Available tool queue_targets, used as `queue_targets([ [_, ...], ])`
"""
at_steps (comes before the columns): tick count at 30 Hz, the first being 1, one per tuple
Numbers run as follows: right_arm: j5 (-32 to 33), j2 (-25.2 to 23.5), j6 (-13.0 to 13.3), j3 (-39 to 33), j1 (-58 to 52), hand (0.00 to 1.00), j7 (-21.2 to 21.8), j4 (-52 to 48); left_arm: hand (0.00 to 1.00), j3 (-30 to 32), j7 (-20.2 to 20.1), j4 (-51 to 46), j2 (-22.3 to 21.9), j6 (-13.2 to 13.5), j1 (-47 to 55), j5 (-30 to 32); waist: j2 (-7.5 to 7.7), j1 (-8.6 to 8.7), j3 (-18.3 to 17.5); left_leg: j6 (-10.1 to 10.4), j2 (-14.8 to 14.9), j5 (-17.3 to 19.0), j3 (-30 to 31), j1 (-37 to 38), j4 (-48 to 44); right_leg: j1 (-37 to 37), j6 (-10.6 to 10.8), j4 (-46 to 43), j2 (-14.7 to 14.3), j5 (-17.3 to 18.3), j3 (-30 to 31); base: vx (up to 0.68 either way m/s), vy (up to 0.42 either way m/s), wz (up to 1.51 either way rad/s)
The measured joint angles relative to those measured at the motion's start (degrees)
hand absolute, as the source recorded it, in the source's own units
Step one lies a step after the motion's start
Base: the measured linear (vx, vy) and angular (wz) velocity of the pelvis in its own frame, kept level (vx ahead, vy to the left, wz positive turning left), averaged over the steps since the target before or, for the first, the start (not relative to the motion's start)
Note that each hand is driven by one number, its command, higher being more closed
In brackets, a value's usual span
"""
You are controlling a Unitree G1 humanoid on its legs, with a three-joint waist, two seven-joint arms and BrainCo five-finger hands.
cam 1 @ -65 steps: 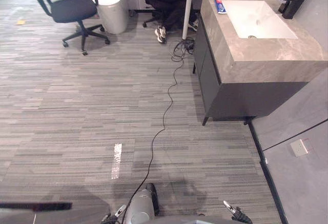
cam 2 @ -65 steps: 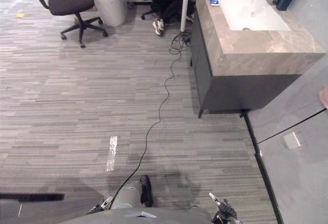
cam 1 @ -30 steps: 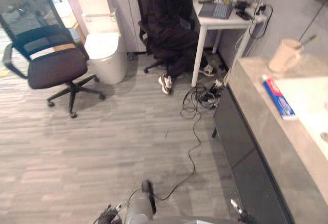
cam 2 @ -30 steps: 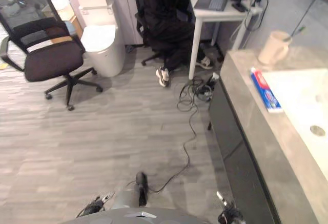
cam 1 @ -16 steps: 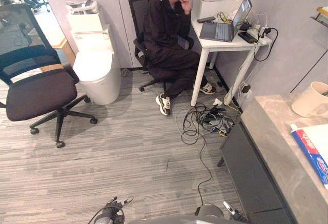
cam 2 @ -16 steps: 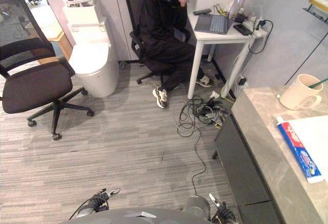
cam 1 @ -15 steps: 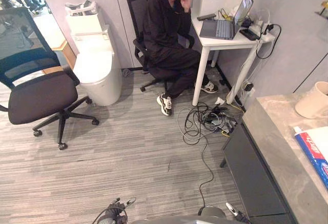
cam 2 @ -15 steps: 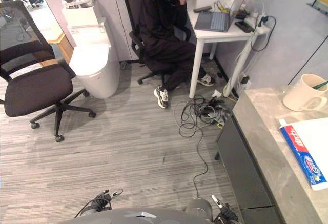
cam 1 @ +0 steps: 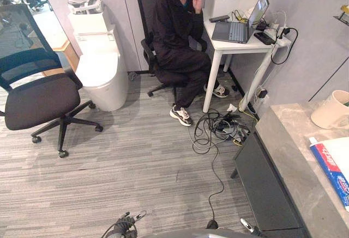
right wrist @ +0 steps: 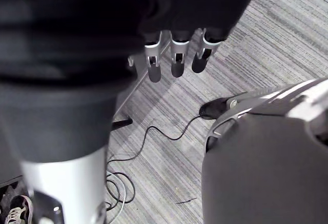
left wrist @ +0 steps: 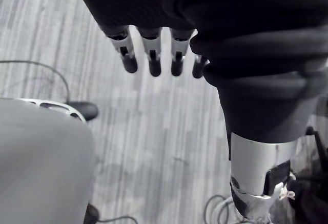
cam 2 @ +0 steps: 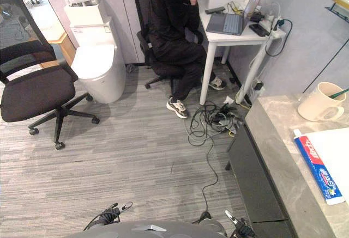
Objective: Organize washtable
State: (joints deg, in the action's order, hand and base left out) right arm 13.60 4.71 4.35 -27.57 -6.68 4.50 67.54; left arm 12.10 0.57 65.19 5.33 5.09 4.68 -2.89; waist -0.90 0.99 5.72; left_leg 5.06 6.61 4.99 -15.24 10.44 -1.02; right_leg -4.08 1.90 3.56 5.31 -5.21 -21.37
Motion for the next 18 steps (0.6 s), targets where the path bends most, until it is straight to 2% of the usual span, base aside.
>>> queue_targets([
  [3, -1.36, -0.03, -0.01, -0.08, -0.28, 0.00, -0.09, 0.03, 0.00, 1.59, 0.07, 0.02, -0.19, -0.28, 0.23, -0.04, 0.12, 0.02, -0.06, 0.01, 0.06, 0.01, -0.07, -0.23, 0.79, 0.39, 0.12, -0.27, 0.08, 0.30, -0.63, 0.00, -0.005, 0.02],
  [6, -1.49, -0.46, -0.09, -0.15, -0.89, 0.00, -0.19, 0.24, 0.00, 3.82, 0.15, 0.11, -0.23, -0.69, 0.19, -0.05, 0.51, 0.34, -0.45, 0.17, 0.55, -0.06, 1.18, -2.09, 0.81, 2.88, -0.26, -3.98, 0.66, 2.67, -2.40, 0.03, -0.035, 0.29],
  [7, -1.50, -0.56, -0.12, -0.35, -1.40, 0.00, -0.23, 0.57, 0.00, 6.35, 0.20, 0.46, -0.31, -1.10, 0.25, -0.12, 0.71, 0.36, -0.55, 0.78, 1.16, 0.17, 1.52, -1.85, 0.29, 3.02, -0.31, -5.79, 0.52, 4.38, -3.05, 0.10, -0.109, 0.20],
  [8, -1.43, -0.81, -0.13, -0.59, -1.87, 0.00, -0.27, 0.63, 0.00, 9.94, 0.41, 0.52, -0.31, -1.45, 0.95, -1.44, 0.61, 0.37, -0.56, 2.48, 2.64, 1.67, 1.34, -1.74, -2.03, 3.00, -0.90, -8.46, -0.23, 7.04, -3.14, 0.15, -0.153, 0.06],
  [9, -1.41, -1.15, -0.13, -0.44, -2.19, 0.00, -0.27, 0.67, 0.00, 12.63, 0.67, 0.32, -0.41, -1.48, 2.35, -2.47, 0.89, 0.25, -0.91, 4.31, 4.33, 3.36, 1.00, -2.17, -5.97, 2.66, -1.58, -10.17, -0.98, 8.75, -3.06, 0.14, -0.137, -0.14],
  [10, -1.26, -1.24, -0.09, -0.02, -2.11, 0.00, -0.25, 0.70, 0.00, 14.88, 0.88, 0.54, -0.26, -1.46, 3.06, -3.48, 1.09, 0.18, -0.90, 4.89, 5.76, 5.02, 0.02, -3.20, -10.75, 2.39, -1.62, -11.39, -1.21, 9.84, -2.82, 0.08, -0.048, -0.22],
  [11, -1.20, -1.35, 0.07, 0.19, -1.61, 0.00, -0.28, 1.56, 0.00, 18.65, 1.34, 0.74, 0.50, -1.64, 4.19, -4.98, 2.34, 0.23, -0.80, 3.77, 9.21, 6.28, -3.26, -8.17, -25.53, 2.28, -2.07, -13.44, -1.93, 11.92, -1.68, -0.02, -0.088, -0.53],
  [12, -1.19, -0.71, 0.09, 0.30, -1.43, 0.00, -0.56, 2.66, 0.00, 20.05, 1.44, 0.32, 0.41, -1.91, 5.37, -5.79, 2.79, -0.63, -0.89, -1.48, 12.44, 2.94, -3.42, -12.04, -37.99, 1.33, -3.41, -14.59, -3.31, 12.90, 0.45, -0.07, -0.116, -0.70],
  [13, -1.18, -0.29, 0.36, 0.58, -1.43, 0.00, -0.74, 2.65, 0.00, 20.25, 1.43, 0.41, 0.19, -2.14, 6.07, -5.82, 2.50, -1.01, -0.83, -3.96, 13.31, 0.21, -1.75, -13.85, -43.29, 0.70, -3.98, -14.76, -3.90, 13.48, 2.11, -0.10, -0.210, -1.21],
  [14, -1.14, 0.32, 0.57, 1.59, -1.21, 0.00, -0.95, 2.35, 0.00, 20.20, 1.30, 0.90, -0.81, -2.15, 7.00, -5.82, 1.98, -1.67, -0.37, -4.46, 13.66, -2.92, 2.64, -17.91, -51.32, 0.08, -5.46, -15.06, -4.88, 14.45, 5.78, 0.02, -0.139, -1.53],
  [15, -1.12, 1.34, 0.53, 2.11, -0.43, 0.00, -1.22, 2.09, 0.00, 19.68, 1.17, 2.05, -2.56, -2.34, 7.19, -5.84, 1.28, -1.76, -0.33, -2.46, 11.85, 1.82, 4.75, -20.28, -53.42, -0.24, -5.36, -15.37, -5.43, 15.13, 9.57, 0.03, -0.109, -1.58],
  [16, -1.11, 1.52, 0.54, 2.17, -0.19, 0.00, -1.26, 2.10, 0.00, 19.33, 1.07, 2.17, -3.27, -2.42, 7.15, -5.86, 0.91, -1.62, -0.10, -1.83, 11.15, 3.35, 4.94, -21.21, -52.37, 0.01, -5.47, -15.41, -5.65, 15.24, 11.16, 0.11, -0.073, -1.54],
  [18, -1.24, 1.49, 0.47, 2.46, 0.07, 0.00, -1.28, 2.21, 0.00, 17.49, 1.02, 2.15, -4.35, -2.29, 6.84, -5.75, 0.01, -1.31, 0.46, -1.49, 10.53, 4.54, 5.51, -23.64, -41.74, 0.07, -5.79, -15.75, -7.12, 15.85, 17.43, 0.14, -0.064, -1.48],
])
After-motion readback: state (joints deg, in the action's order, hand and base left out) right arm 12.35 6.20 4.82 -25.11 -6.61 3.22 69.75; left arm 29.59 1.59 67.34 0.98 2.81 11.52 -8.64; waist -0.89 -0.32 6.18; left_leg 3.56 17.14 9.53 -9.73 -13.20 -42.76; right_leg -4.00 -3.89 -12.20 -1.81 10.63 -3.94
